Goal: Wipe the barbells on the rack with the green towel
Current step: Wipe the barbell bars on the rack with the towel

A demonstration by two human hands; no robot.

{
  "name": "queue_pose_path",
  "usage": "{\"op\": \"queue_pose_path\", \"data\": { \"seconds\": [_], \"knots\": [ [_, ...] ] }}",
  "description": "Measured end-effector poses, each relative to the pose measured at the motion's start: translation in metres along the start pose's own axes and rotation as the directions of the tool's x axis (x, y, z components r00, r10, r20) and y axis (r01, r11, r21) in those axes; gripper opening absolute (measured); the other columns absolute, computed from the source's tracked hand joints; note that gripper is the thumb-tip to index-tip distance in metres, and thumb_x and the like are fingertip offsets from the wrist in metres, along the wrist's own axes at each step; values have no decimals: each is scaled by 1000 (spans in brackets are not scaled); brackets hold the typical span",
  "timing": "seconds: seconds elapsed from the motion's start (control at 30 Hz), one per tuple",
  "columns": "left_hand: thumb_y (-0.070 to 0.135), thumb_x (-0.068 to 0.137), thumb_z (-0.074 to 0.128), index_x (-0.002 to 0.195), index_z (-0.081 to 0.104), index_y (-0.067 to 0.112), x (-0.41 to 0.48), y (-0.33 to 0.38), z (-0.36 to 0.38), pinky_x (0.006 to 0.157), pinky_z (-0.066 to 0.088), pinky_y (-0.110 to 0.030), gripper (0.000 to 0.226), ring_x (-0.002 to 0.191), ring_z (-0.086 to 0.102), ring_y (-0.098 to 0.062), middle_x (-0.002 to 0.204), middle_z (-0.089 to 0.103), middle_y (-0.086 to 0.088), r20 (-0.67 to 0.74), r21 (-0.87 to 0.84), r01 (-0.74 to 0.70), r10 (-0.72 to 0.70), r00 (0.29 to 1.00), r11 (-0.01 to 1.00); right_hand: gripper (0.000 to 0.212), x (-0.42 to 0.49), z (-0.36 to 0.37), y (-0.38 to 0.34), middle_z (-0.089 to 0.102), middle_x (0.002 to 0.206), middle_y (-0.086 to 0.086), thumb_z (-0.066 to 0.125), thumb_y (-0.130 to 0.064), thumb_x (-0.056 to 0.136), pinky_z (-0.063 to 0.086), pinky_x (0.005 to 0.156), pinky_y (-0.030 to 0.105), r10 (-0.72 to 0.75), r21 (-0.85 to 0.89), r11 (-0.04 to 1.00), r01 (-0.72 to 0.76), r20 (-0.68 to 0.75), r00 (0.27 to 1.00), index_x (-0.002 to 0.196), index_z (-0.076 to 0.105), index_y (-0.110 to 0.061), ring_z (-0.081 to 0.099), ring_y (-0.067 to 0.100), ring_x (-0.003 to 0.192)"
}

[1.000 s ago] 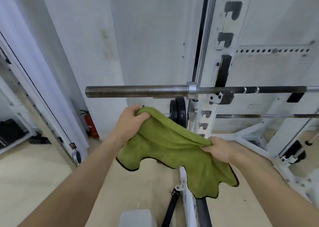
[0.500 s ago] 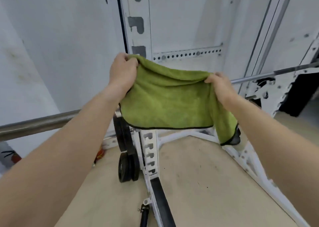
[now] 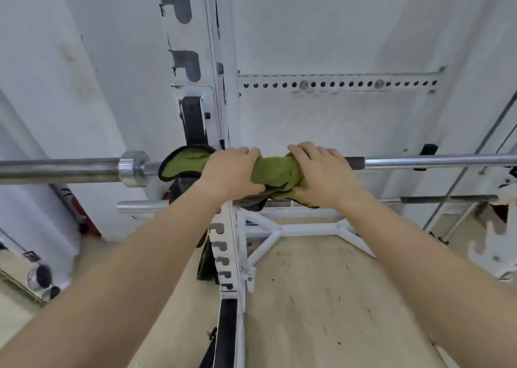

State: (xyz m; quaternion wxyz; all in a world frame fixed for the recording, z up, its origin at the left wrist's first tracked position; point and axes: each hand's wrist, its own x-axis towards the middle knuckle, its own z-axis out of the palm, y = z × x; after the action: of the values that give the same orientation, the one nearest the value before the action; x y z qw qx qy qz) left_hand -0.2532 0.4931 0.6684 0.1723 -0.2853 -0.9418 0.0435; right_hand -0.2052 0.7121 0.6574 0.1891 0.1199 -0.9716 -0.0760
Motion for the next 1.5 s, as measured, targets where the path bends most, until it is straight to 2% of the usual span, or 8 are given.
{"op": "queue_pose_path", "data": {
  "seconds": [0.13,0.23,0.47,0.73,0.9,1.03,1.2,1.5],
  "knots": [
    [44,85,59,98,53,24,10,-12,-10,62,53,-36,25,78,62,-24,88,61,1,86,26,62,-64,994,998,33,34,-3,-16,61,100,4,66,-35,79,45,75,39,-97,-19,995,96,-35,995,105,61,-17,61,30,89],
    [38,84,58,94,53,24,10,-15,-7,56,50,-34,18,70,59,-23,80,56,2,88,101,39,-48,995,994,24,49,-2,-41,61,94,2,66,-35,82,35,60,34,-105,10,994,106,-87,991,97,62,-17,60,27,86],
    [56,87,51,88,56,25,42,29,3,58,48,-33,31,69,60,-25,73,59,2,83,28,59,-61,995,998,7,22,24,11,60,76,4,66,-12,77,44,73,42,-126,-123,988,93,-293,948,82,61,-14,58,30,67],
    [49,92,47,99,53,21,81,102,4,51,30,-31,29,61,51,-27,64,42,4,-13,-27,-69,69,998,997,21,-12,24,85,59,77,2,73,-23,67,41,82,42,-8,-246,968,-46,-213,977,82,61,-14,57,29,68],
    [38,90,51,96,43,20,67,80,6,53,33,-33,21,66,54,-27,68,42,4,5,-18,-88,88,996,996,11,9,12,39,61,69,2,70,-18,69,42,76,40,11,-180,983,-43,-173,985,73,61,-15,60,30,67],
    [37,88,53,106,51,18,43,36,6,57,37,-34,26,73,58,-27,74,46,3,38,39,2,-3,999,999,11,37,5,-13,64,72,1,72,-21,73,31,57,32,-66,-136,990,48,-131,989,76,62,-17,62,26,70],
    [41,87,55,95,57,18,27,-1,6,52,39,-30,25,67,56,-24,73,52,1,99,101,111,-121,988,989,16,47,8,-42,63,71,3,78,-20,70,30,56,32,-98,-82,993,85,-181,979,74,63,-15,61,26,68],
    [38,87,53,96,53,19,72,94,1,53,33,-31,21,61,52,-27,63,41,3,-1,-24,-55,55,999,998,12,-9,29,80,60,75,4,71,-19,74,39,77,42,-25,-197,980,-33,-286,958,81,62,-14,59,31,69]
  ]
}}
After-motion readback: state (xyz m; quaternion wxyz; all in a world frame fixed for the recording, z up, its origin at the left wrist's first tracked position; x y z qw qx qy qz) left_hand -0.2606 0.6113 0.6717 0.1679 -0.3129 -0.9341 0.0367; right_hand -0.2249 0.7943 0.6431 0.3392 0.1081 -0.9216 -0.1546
